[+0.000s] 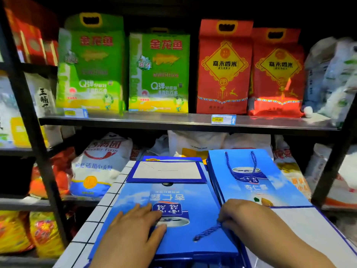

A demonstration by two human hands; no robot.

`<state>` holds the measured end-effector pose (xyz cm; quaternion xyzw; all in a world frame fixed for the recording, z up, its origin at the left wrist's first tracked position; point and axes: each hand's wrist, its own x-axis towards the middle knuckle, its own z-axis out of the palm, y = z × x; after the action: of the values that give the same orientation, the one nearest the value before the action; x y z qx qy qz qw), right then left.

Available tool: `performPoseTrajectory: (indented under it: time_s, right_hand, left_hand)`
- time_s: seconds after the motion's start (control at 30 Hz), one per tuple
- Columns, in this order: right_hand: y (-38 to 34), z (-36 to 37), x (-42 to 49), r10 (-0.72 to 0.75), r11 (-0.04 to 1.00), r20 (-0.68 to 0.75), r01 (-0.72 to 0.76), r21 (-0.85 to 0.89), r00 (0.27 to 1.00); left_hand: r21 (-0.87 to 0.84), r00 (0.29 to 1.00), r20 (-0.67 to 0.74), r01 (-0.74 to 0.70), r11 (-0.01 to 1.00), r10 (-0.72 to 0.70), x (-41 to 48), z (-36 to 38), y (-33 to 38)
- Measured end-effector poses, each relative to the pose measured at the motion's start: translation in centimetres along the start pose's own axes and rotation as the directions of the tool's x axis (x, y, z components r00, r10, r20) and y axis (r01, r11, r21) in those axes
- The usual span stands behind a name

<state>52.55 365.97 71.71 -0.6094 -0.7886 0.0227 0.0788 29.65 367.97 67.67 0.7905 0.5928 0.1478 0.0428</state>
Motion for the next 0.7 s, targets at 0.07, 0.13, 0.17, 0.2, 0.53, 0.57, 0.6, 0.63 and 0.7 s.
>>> performPoseTrajectory:
  time_s: [0.07, 0.13, 0.17, 0.2, 0.53, 0.57, 0.6, 0.63, 0.7]
  right_hand:
    - [-0.4, -0.2, 0.2, -0.014, 0.999, -0.068, 0.011, -0.047, 0.998]
    - [-0.8, -0.7, 0.5, -0.039, 0.999, -0.125, 0.04, 0.01, 0.991]
    - [-1.1, -1.0, 0.8, -0.047, 0.995, -0.145, 0.06, 0.085, 0.988]
    - [-1.4, -1.4, 1.0, -0.065, 0.979, -0.15, 0.092, 0.182, 0.987]
    - [-5.2, -5.8, 4.8, -0.11, 0.431, 0.068, -0.014, 0.902, 0.992]
    - [-5.5, -5.5, 4.9, -0.117, 0.423, 0.082, -0.025, 0.906, 0.99]
    - [-5.7, -5.3, 5.0, -0.128, 0.418, 0.092, -0.03, 0.908, 0.987]
    - [-5.9, -5.1, 5.0, -0.143, 0.413, 0.095, -0.027, 0.91, 0.985]
    - [-6.1, -4.8, 5.0, -0.166, 0.419, 0.085, -0.008, 0.908, 0.982]
  left_hand:
    - [-0.002, 1.0, -0.015, -0.009, 1.0, 0.009, 0.1, 0.3, -0.3]
    - [-0.003, 0.999, -0.027, -0.029, 1.0, 0.029, 0.0, 0.1, -0.2]
    - [-0.009, 0.999, -0.039, -0.035, 0.999, 0.035, 0.0, -0.1, 0.0]
    - [-0.015, 0.997, -0.06, -0.047, 0.999, 0.046, 0.0, -0.3, 0.3]
    - [-0.722, 0.942, -0.326, -0.188, 0.665, -0.087, -1.6, -3.9, 5.7]
    - [-0.653, 0.971, -0.234, -0.116, 0.748, -0.054, -1.6, -4.0, 6.2]
    - [-0.566, 0.982, -0.181, -0.058, 0.822, -0.055, -1.6, -4.1, 6.6]
    - [-0.489, 0.986, -0.152, -0.009, 0.872, -0.075, -1.3, -4.0, 7.0]
    - [-0.478, 0.984, -0.129, 0.048, 0.877, -0.125, -0.7, -3.8, 7.6]
